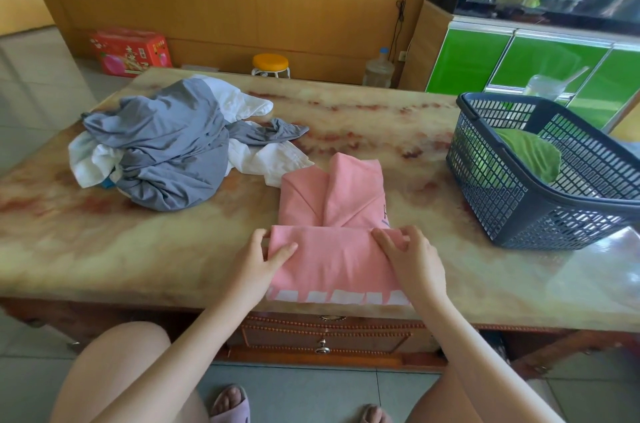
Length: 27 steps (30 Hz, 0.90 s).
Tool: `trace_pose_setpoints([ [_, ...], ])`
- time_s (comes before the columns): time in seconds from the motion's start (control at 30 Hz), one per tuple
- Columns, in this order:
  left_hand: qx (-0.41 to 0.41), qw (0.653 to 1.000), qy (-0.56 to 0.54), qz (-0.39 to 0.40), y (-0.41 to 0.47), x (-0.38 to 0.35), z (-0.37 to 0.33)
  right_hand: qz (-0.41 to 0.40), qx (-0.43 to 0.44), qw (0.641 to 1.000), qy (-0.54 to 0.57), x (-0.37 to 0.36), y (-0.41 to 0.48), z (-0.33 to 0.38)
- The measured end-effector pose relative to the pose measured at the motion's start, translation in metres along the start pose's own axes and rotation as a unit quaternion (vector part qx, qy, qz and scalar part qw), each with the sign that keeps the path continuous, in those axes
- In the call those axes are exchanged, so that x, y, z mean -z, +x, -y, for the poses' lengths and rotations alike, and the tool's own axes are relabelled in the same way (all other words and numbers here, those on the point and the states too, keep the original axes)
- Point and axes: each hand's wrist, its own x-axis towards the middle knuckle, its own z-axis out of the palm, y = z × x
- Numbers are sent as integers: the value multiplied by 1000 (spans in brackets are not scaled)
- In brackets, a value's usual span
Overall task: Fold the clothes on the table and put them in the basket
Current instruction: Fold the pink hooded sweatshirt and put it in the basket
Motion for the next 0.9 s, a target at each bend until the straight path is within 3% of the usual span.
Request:
trace_pose_setpoints([
  [0.07,-20,999,4,-26,-3,-3,-1,-75,106,990,46,2,-3,-6],
  [0.13,-53,997,46,-43,-7,-5,0,-97,264,957,72,7,-4,-15],
  [0.23,-84,991,84,-63,-14,-5,4,-31,424,905,-11,15,-10,-28],
  [0.3,-139,979,104,-110,-15,-4,7,-3,480,873,-84,17,-9,-38],
  [0.37,-243,948,147,-145,-11,-2,9,50,485,866,-117,21,-7,-43],
  [0.47,-384,899,198,-73,-4,0,10,121,465,863,-155,26,-4,-49],
  [0.57,-365,918,145,58,-2,10,15,157,426,880,-144,24,-3,-55],
  [0.67,-386,887,220,126,-1,21,26,145,418,889,-117,24,0,-56],
  [0.77,-396,858,289,152,0,27,32,121,426,891,-97,27,0,-51],
  [0.9,-413,849,302,132,11,28,36,129,411,896,-107,22,7,-61],
])
